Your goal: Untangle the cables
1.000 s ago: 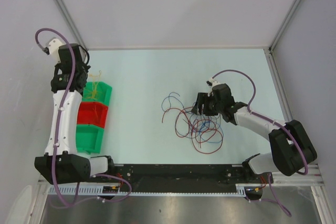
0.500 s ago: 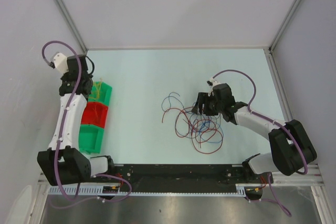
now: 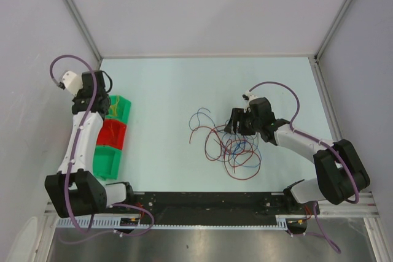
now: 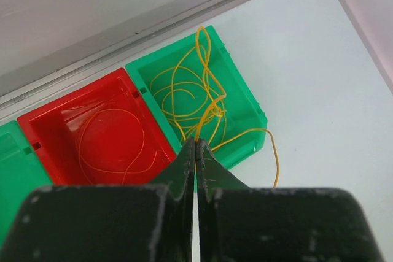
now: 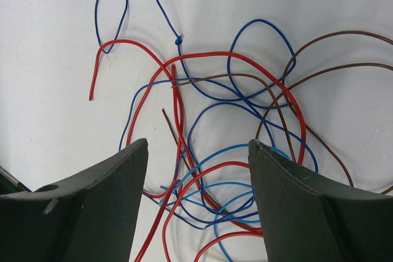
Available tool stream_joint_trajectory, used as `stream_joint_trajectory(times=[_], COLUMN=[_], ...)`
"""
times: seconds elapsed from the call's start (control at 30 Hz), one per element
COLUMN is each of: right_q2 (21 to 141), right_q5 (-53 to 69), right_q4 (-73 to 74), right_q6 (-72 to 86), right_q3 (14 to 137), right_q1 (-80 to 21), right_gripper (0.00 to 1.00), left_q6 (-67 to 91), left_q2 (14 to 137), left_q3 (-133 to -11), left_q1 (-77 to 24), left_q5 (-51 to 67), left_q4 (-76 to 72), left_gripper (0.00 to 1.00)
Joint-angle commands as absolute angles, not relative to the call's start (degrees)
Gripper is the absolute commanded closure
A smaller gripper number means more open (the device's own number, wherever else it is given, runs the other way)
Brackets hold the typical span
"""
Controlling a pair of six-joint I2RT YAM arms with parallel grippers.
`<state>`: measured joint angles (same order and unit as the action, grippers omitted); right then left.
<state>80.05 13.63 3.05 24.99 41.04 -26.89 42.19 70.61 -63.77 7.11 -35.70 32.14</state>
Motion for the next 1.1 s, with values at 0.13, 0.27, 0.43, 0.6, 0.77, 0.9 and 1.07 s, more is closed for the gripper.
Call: stream_joint_trajectory(times=[0.13,0.27,0.43,0.6,0.77,0.9,1.07], right_q2=[80.2,80.3,80.5,80.5,80.5,80.7,80.9], right_q5=[14.2,14.5,14.6,14.9,15.0,15.1,15.4], right_q4=[1.1,1.1,1.1,1.0,0.9,0.8,0.7], right_q6=[25.2,25.2,25.1,25.2,25.1,25.2,25.2], right_q3=[40.9,41.0,40.9,40.9,40.9,40.9,40.9], right_q1=[-26.5,-26.5,-26.4,-26.3,-26.2,-26.2,-26.0], right_gripper=[0.29,0.29,0.29,0.29,0.29,0.29,0.29], left_q6=[44.8,45.8,47.2,49.1,51.8,53.2,53.3], left_q2=[77.7,80.3,83.7,87.1,89.9,91.4,93.8], left_q3=[-66.9,-65.8,-65.2,-66.6,-67.8,-70.0,-71.7], left_q1=[9.0,9.1,9.3,10.8,14.1,14.9,15.0], left_q5=[-34.3,-33.0,-33.7,-36.5,-35.9,-36.4,-35.2], left_q4=[30.4,29.5,29.7,31.9,33.7,34.5,33.5], left_gripper=[1.00,1.00,1.00,1.00,1.00,1.00,1.00])
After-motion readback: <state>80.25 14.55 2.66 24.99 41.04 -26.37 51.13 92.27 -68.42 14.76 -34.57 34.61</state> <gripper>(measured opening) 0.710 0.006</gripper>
